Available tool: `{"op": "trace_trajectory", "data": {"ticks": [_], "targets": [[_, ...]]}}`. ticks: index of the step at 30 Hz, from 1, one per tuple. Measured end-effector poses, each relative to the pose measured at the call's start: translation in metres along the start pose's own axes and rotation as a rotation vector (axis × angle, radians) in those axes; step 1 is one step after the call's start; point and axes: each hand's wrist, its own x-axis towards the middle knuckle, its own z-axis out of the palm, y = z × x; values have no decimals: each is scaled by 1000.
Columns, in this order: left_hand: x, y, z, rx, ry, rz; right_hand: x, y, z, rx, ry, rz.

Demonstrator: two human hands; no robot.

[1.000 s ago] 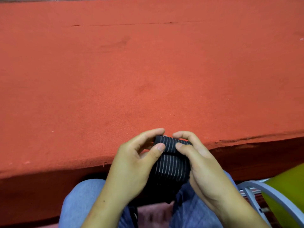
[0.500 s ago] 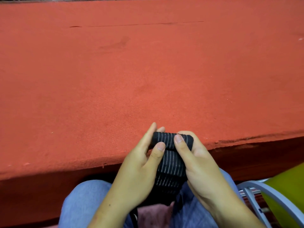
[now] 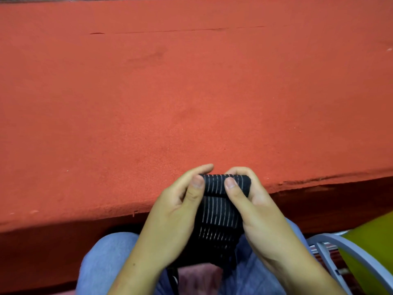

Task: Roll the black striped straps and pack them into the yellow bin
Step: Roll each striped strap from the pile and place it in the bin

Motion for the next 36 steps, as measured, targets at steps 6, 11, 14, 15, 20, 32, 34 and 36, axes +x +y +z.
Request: {"op": "trace_trajectory", "data": {"ticks": [6,11,14,15,20,32,34,36], "targets": [[6,5,-3,20,104,73,0,3,1,-44,-25,23],[4,0,-2,50,66,113,3,9,1,-21,11,68],[4,-5,-1,60,68,119,4,10,1,-29,31,82],[3,-5,-1,60,75,118,4,9,1,-40,42,81],[1,2,3,1,91,32,3,7,0,-59,54,58],[2,1,6,-12,86,-61,1,10,0,-61,33,78],[1,3,6,-67,67,-66,1,10,-1,-54,30,74],[0,2,7,-74,81,-49,0,10,0,-66,22,66]]}}
